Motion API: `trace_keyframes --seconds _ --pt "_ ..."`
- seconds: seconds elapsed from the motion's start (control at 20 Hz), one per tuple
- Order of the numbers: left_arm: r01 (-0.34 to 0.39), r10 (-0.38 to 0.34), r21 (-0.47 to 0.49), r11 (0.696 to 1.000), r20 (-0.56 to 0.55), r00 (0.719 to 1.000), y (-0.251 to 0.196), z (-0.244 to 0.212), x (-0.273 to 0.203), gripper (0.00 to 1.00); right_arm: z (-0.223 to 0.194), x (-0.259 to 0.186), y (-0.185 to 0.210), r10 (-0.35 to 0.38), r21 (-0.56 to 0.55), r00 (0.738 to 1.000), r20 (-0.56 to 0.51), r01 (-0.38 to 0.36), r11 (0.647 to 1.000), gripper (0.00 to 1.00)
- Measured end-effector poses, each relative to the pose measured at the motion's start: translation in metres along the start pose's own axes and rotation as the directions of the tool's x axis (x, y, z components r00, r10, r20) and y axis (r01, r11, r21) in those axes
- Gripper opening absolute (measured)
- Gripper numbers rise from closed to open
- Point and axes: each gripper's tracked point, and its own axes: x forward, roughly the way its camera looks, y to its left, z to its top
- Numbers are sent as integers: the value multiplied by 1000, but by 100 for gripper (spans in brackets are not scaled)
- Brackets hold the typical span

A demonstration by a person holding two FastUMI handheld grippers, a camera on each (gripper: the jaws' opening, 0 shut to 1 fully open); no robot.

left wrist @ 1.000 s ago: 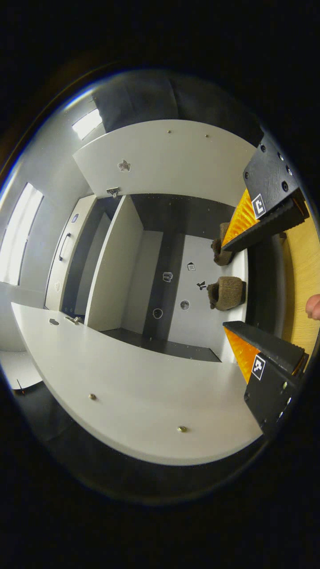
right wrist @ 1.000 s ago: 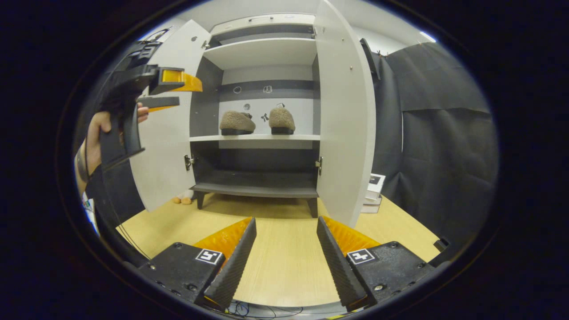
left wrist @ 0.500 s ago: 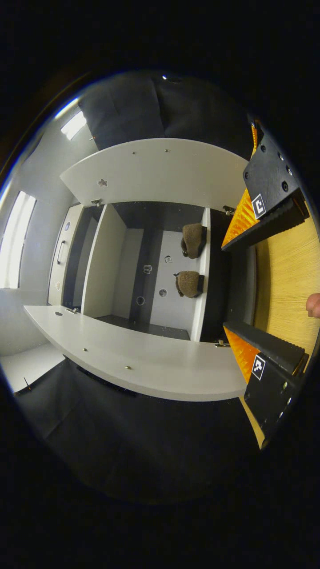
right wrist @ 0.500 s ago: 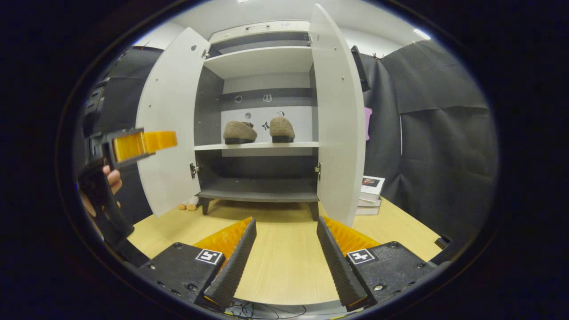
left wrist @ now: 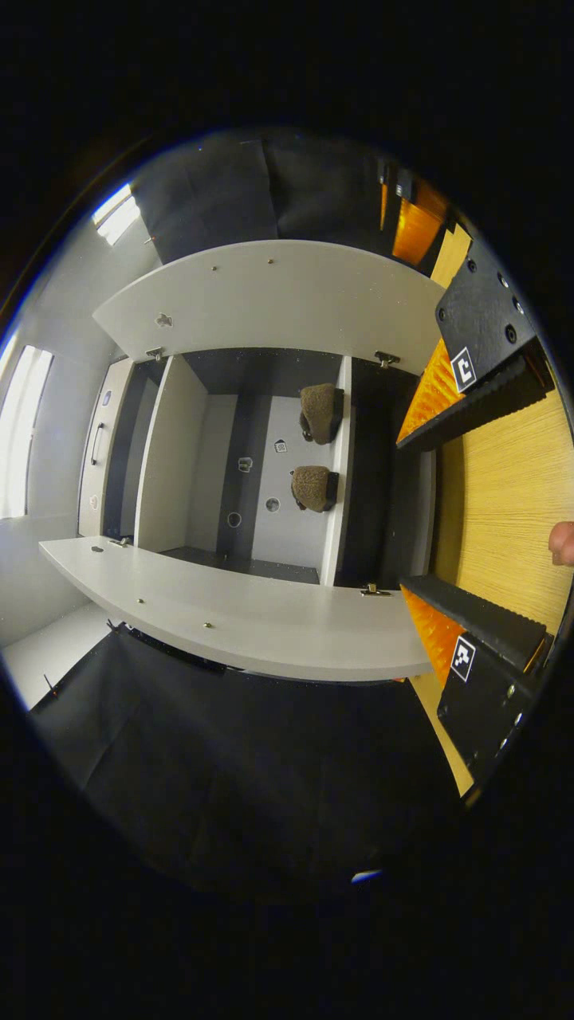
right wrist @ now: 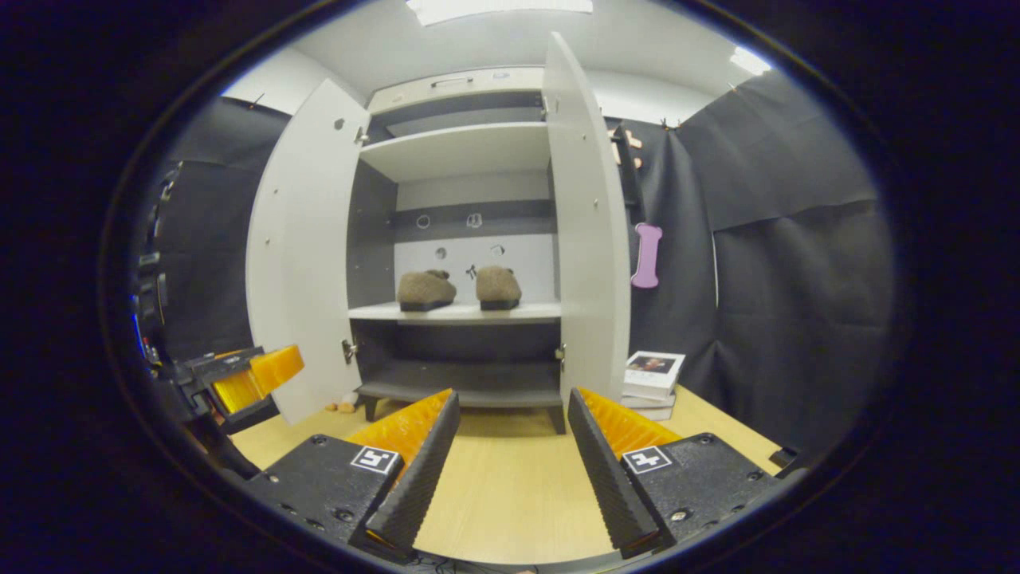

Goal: Grab one shoe with the right hand and put it into the shoe cabinet, grab the other shoe with the left hand and put it into the shoe cabinet; then close the right door with the right hand and the left door with the left hand.

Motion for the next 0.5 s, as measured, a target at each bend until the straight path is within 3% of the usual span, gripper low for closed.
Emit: trace_keyframes --seconds 0.2,0.35,0.5 --pt "3 -3 6 1000 4 1000 -1 1 -1 95 78 9 -64 -62 21 992 110 60 998 88" --pt "10 -10 -10 1000 4 1000 -6 1 -1 95 129 19 -119 -149 16 972 180 148 989 90" --pt "20 -20 -6 1000 2 1000 -12 1 -4 95 164 39 -148 -171 45 965 197 165 985 94"
